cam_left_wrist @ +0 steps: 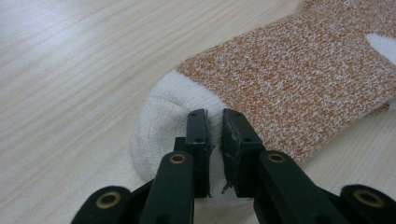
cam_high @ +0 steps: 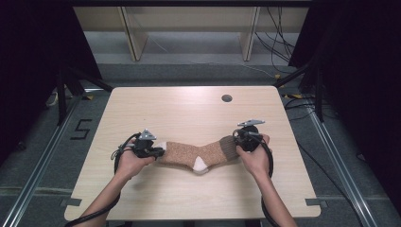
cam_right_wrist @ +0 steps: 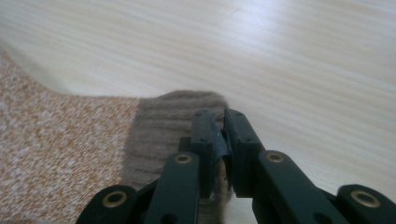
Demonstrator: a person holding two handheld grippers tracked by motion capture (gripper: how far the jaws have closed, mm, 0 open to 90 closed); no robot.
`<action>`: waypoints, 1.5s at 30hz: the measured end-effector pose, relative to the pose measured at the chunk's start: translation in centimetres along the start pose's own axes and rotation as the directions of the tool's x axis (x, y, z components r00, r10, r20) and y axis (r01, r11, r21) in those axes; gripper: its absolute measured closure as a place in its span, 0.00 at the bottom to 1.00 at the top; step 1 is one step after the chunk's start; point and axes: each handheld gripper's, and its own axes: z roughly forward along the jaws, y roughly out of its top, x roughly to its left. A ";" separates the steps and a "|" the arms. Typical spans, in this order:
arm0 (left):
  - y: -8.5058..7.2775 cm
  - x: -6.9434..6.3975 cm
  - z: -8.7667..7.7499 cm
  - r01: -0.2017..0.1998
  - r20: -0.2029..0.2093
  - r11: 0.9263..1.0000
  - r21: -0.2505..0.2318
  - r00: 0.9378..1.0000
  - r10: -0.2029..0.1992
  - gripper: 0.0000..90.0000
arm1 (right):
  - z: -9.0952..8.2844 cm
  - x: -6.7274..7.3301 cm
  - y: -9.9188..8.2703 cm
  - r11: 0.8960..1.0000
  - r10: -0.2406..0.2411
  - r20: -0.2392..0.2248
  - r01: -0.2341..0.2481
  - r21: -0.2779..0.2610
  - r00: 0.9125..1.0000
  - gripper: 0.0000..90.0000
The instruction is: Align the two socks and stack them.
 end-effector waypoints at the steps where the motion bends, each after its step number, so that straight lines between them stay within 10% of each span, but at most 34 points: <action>1: -0.1 0.0 0.1 0.005 -0.001 1.000 -0.007 1.000 -0.005 0.90 | 0.2 -0.1 -0.1 1.000 0.011 -0.009 -0.011 0.010 1.000 0.78; 8: -0.1 -0.1 0.1 0.007 -0.007 1.000 0.000 1.000 -0.007 0.94 | 0.9 0.5 -0.2 0.999 0.025 -0.035 -0.024 0.037 0.999 0.94; 15: -0.2 -0.1 0.0 0.017 -0.006 1.000 -0.009 1.000 -0.017 0.94 | -0.5 0.9 1.9 0.999 -0.014 -0.018 0.014 -0.038 1.000 0.94; 23: -0.2 -0.1 -0.4 0.047 -0.015 0.998 -0.036 0.999 -0.048 0.83 | 2.6 0.2 0.7 0.999 -0.029 0.005 0.029 0.046 1.000 0.83; 31: 0.7 0.1 -2.5 0.079 -0.029 0.974 -0.211 0.996 -0.087 0.46 | 0.0 -1.0 0.3 0.999 0.044 -0.023 -0.045 -0.020 0.999 0.58; 45: -1.9 2.3 -4.2 0.191 -0.002 0.951 -0.241 0.980 -0.197 0.30 | -2.4 -2.9 -2.9 0.990 0.135 -0.036 -0.136 -0.028 0.990 0.55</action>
